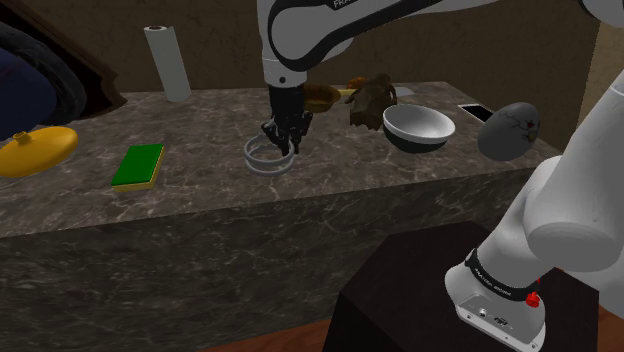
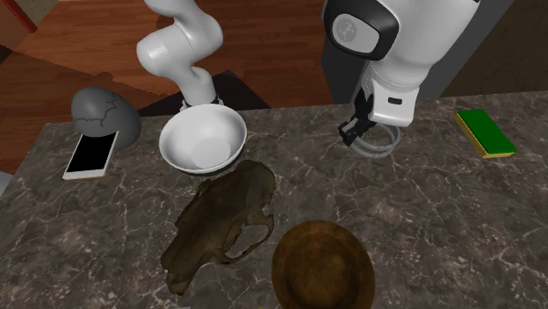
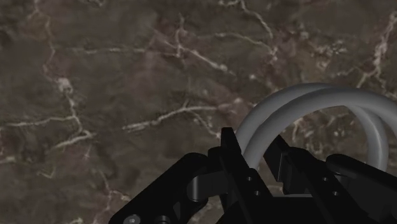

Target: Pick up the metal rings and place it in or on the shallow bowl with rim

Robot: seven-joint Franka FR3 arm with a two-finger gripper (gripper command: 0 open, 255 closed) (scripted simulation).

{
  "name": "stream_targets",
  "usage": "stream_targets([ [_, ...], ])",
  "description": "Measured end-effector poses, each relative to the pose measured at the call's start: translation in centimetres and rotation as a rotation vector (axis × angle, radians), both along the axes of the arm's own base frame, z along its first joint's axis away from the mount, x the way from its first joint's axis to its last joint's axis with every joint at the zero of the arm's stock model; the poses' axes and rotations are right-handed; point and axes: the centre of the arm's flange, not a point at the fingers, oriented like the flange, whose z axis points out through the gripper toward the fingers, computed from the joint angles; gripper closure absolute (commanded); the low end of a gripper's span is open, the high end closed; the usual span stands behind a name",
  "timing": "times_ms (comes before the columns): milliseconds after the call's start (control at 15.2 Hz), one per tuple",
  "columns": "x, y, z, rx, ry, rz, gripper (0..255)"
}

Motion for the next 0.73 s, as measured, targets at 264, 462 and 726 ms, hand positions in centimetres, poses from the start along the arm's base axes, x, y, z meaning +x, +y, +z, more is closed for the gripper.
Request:
stream_targets([
  [264,-0.1,0.0,0.6,0.0,0.0,0.0,255],
  [462,0.1,0.0,2.1,0.0,0.0,0.0,255],
  [726,0.0,0.1,4.1,0.0,0.0,0.0,255],
])
